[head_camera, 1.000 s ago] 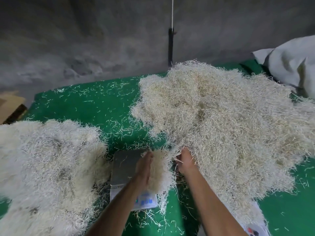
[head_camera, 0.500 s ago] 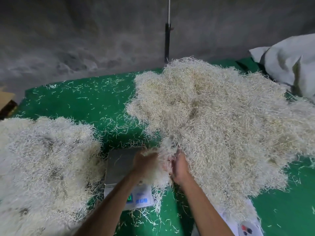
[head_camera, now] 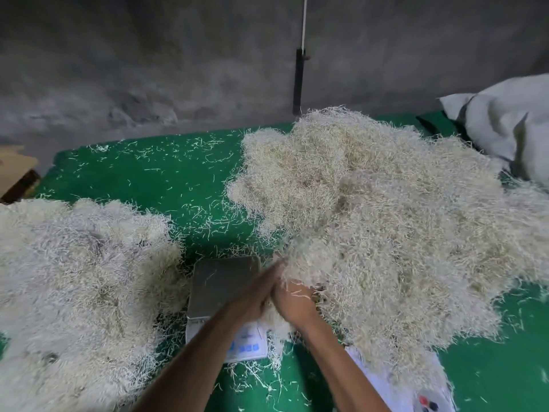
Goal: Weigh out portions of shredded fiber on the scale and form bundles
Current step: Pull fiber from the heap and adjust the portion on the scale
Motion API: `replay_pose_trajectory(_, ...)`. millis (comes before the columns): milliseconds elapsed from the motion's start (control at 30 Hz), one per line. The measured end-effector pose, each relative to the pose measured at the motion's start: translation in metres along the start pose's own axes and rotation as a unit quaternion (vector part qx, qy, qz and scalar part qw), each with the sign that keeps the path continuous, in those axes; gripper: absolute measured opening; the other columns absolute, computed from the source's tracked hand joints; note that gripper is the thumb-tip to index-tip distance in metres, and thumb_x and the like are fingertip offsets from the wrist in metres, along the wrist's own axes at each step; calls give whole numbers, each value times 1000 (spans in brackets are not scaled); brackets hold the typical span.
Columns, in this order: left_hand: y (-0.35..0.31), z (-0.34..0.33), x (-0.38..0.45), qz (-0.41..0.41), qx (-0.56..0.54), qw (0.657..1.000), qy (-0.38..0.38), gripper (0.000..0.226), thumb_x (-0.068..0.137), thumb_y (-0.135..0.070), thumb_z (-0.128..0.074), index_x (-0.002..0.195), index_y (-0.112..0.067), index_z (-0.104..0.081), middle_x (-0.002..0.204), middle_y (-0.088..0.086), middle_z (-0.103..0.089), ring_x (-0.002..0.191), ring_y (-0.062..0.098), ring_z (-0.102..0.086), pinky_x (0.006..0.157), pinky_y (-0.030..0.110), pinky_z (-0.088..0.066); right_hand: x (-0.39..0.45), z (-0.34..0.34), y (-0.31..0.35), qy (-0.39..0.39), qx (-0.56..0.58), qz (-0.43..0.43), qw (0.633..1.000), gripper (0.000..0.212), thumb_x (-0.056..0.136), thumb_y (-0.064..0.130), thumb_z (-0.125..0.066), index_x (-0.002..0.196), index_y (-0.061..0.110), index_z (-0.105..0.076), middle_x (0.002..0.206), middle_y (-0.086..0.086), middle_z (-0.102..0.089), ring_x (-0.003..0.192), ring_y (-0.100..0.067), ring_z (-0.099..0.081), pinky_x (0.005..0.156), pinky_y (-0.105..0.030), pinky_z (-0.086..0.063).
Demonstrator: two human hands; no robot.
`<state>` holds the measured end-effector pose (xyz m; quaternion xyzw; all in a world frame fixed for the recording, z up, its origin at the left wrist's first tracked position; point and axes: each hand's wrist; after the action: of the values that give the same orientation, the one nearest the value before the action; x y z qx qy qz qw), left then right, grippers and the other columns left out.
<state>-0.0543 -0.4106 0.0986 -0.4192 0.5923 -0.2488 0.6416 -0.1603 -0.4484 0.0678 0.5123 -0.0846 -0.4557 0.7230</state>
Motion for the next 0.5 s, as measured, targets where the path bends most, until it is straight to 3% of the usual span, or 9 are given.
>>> replay_pose_trajectory(67,-2,-2,-2,12,24,1000,4,48,104,-52,-42,140,-22,-52,130,12,-63,83,-4,-67,75,23,-57,3,11,-12,64,91,-47,993,61,95,76,-37,90,22,-67,94,0,-64,85,-14,-62,77,-28,-53)
replay_pose_trajectory(133,-5,0,-2,35,33,999,9,28,107,-41,-42,115,-23,-61,108,-4,-61,81,-1,-60,71,18,-54,11,24,-17,157,118,-55,979,65,82,84,-50,119,34,-68,135,5,-60,125,-17,-56,108,-36,-46)
replay_pose_trajectory(167,-7,2,-4,42,32,999,11,23,108,-36,-42,103,-24,-62,102,-3,-63,79,3,-62,65,18,-51,18,27,-22,211,173,-20,962,67,83,77,-57,129,28,-65,145,-1,-56,134,-24,-52,117,-47,-38)
replay_pose_trajectory(233,-7,10,-8,34,1,999,6,23,105,-36,-49,102,-20,-65,101,1,-68,83,9,-70,66,19,-55,27,31,-32,271,354,45,894,62,96,52,-62,142,11,-54,143,-20,-55,123,-36,-56,118,-57,-35)
replay_pose_trajectory(300,-5,20,-14,40,-59,997,-24,30,98,-46,-60,118,-25,-66,111,0,-67,100,18,-69,77,32,-59,35,38,-42,181,471,-19,863,87,86,59,-74,156,21,-40,152,-28,-44,90,-30,-63,107,-47,-51)
replay_pose_trajectory(333,-3,23,-14,42,-64,997,-30,30,96,-48,-62,120,-29,-65,109,-5,-63,99,16,-66,73,32,-58,37,39,-42,118,479,-57,868,103,73,68,-81,158,33,-36,159,-25,-35,87,-23,-68,95,-37,-57)
replay_pose_trajectory(367,-1,25,-15,39,-60,997,-32,26,97,-47,-60,117,-31,-65,102,-11,-60,90,9,-66,64,28,-57,41,39,-40,80,466,-93,876,110,63,73,-84,157,39,-36,162,-21,-28,97,-25,-72,88,-32,-58)
replay_pose_trajectory(433,0,23,-16,40,-74,995,-46,21,100,-44,-58,109,-27,-66,90,-13,-60,69,3,-68,46,19,-52,49,40,-32,31,488,-135,862,98,68,68,-83,152,35,-44,164,-17,-29,120,-35,-63,82,-29,-58)
replay_pose_trajectory(500,-7,19,-18,31,-64,996,-61,19,98,-40,-59,104,-23,-62,86,-4,-61,68,12,-66,43,17,-50,61,55,-23,-37,529,-165,831,63,90,51,-71,145,27,-51,160,-19,-34,115,-30,-60,72,-28,-61)
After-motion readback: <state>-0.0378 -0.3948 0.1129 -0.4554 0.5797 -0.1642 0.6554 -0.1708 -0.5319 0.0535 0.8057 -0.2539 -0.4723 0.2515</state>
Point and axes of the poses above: each hand's wrist, its own x-axis towards the middle knuckle, its own z-axis out of the back of the hand, y = z × x
